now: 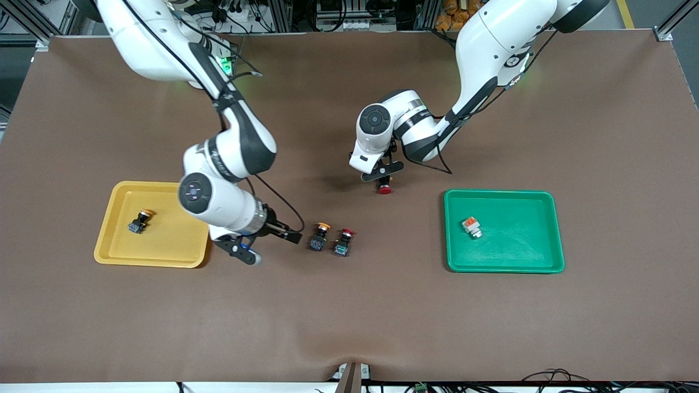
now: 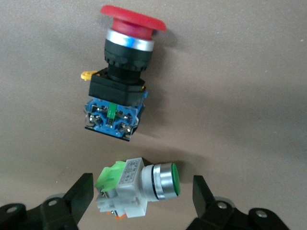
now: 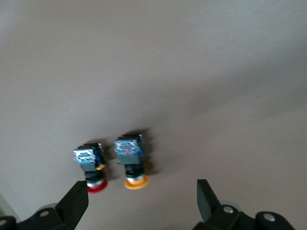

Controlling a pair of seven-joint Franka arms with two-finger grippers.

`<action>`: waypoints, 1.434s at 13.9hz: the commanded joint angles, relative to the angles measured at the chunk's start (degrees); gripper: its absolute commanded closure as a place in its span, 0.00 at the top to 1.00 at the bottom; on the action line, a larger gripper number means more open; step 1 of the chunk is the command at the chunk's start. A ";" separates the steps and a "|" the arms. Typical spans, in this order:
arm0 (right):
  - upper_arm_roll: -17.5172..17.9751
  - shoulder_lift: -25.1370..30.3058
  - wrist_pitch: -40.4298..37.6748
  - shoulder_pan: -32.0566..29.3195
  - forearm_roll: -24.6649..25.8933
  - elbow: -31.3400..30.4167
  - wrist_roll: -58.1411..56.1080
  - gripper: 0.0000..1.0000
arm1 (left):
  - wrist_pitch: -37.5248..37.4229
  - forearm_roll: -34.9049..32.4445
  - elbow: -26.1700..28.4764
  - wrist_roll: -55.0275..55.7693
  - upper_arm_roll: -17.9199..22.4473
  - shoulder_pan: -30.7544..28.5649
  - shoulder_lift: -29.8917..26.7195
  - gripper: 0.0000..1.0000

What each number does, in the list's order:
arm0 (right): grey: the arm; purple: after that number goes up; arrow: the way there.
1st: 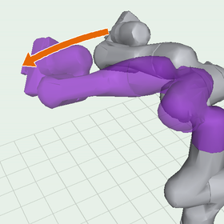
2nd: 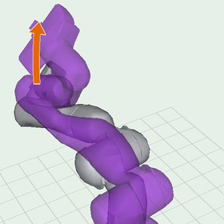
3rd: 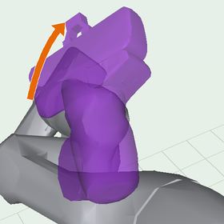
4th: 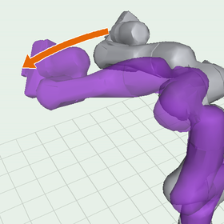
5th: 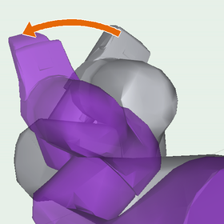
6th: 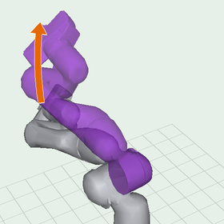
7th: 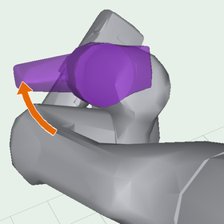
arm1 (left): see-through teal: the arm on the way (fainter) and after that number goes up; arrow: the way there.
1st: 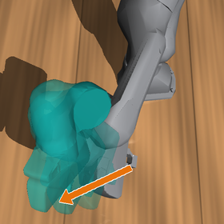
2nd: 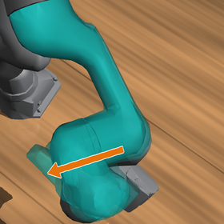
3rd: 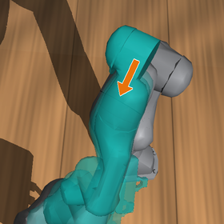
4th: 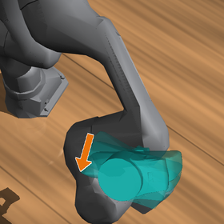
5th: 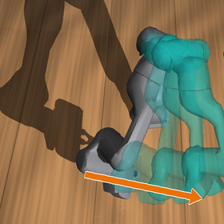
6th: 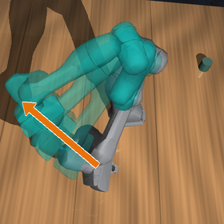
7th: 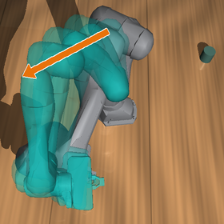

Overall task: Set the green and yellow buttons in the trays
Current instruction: 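Grasp the green button with the left gripper while the right gripper descends, then place the green button in the green tray while the right gripper grasps one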

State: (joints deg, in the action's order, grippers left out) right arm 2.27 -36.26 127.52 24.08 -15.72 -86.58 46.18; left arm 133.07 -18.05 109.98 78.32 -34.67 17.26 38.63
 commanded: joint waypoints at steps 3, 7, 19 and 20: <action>-0.68 -4.07 4.58 2.46 0.07 2.21 4.89 1.00 | 0.00 -1.82 -0.03 1.83 -0.14 0.14 -0.05 0.23; -0.77 -6.27 8.62 4.48 3.40 2.12 4.54 1.00 | -4.64 -1.91 -0.56 1.14 -0.31 -0.83 -2.41 0.05; -1.56 -11.11 13.81 8.70 3.59 1.68 8.40 1.00 | -11.43 -1.91 0.85 -24.14 -0.75 -16.36 -10.60 0.01; -1.56 -11.37 13.81 8.88 3.68 1.68 8.40 1.00 | -11.34 -1.91 0.59 -28.45 -0.75 -19.26 -10.25 0.02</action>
State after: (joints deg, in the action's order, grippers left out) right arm 1.65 -46.67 141.23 31.92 -13.14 -86.08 52.93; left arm 122.16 -18.90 109.45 56.17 -34.67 3.16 29.54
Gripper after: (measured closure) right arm 0.000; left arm 0.300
